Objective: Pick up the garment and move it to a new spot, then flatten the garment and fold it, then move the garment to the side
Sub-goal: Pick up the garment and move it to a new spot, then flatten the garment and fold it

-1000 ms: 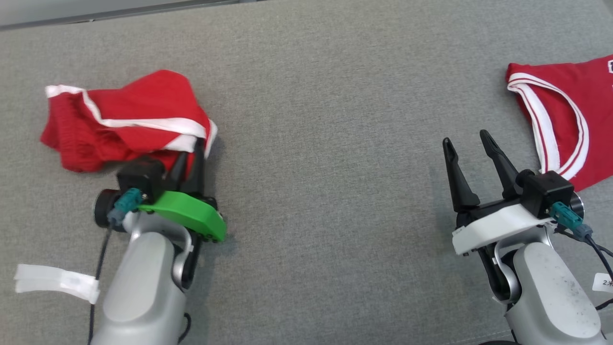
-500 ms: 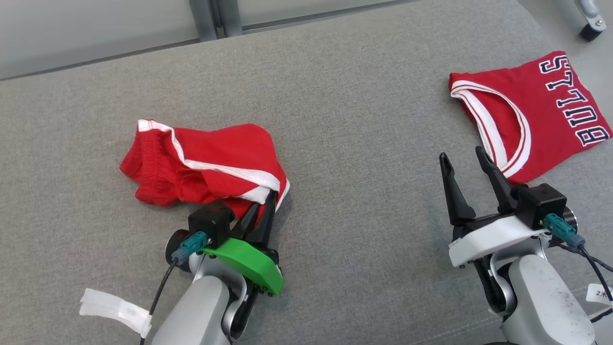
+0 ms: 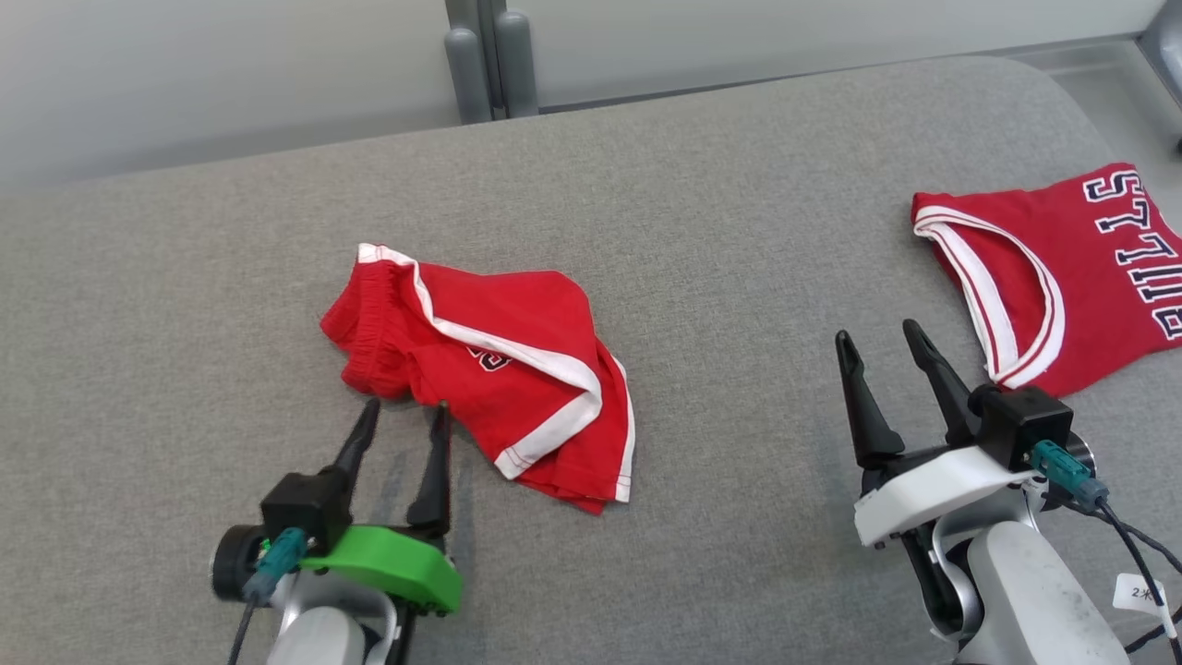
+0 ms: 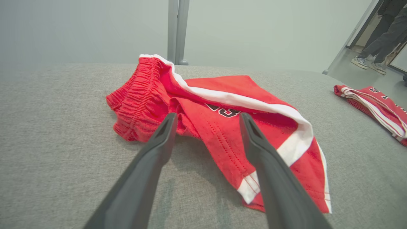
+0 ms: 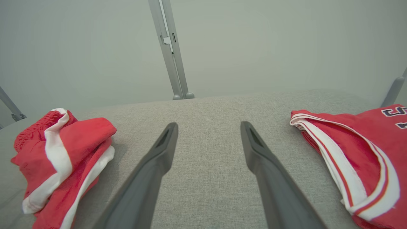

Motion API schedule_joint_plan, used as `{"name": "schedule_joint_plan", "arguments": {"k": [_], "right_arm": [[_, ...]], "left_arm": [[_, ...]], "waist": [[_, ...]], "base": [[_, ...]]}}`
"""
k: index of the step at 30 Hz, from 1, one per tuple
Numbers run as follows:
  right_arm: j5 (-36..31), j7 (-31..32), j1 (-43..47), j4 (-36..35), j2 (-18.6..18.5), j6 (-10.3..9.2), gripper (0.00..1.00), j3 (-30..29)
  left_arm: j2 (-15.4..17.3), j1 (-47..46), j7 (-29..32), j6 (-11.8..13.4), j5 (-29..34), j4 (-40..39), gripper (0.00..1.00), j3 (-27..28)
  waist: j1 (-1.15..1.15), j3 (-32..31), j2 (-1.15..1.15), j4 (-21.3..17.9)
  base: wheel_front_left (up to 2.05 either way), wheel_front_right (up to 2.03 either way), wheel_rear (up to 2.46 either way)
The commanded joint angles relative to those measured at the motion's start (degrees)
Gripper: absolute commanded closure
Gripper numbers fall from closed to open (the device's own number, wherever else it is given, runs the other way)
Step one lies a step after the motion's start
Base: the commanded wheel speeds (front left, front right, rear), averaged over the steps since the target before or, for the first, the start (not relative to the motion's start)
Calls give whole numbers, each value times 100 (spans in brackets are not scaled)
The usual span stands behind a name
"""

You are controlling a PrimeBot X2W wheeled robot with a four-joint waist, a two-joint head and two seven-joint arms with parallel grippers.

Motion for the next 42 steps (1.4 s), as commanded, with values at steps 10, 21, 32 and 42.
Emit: {"name": "schedule_joint_plan", "arguments": {"k": [10,21,32,42], "right_arm": [[-123,-12,375,151,63,-9,0,-50],[-183,-12,632,368,115,-9,0,-114],[-115,-12,558,420,101,-9,0,48],[280,-13,299,578,147,-9,0,1170]], "left_arm": [[75,884,3,59,815,-471,0,1493],[21,1243,3,50,986,-449,0,2250],[17,1127,3,76,823,-453,0,2041],[20,1019,3,151,655,-422,0,1638]], "waist": [[0,-632,0,418],[0,-814,0,531],[0,-717,0,677],[0,-448,0,1205]], "base": [[0,0,0],[0,0,0],[0,0,0],[0,0,0]]}}
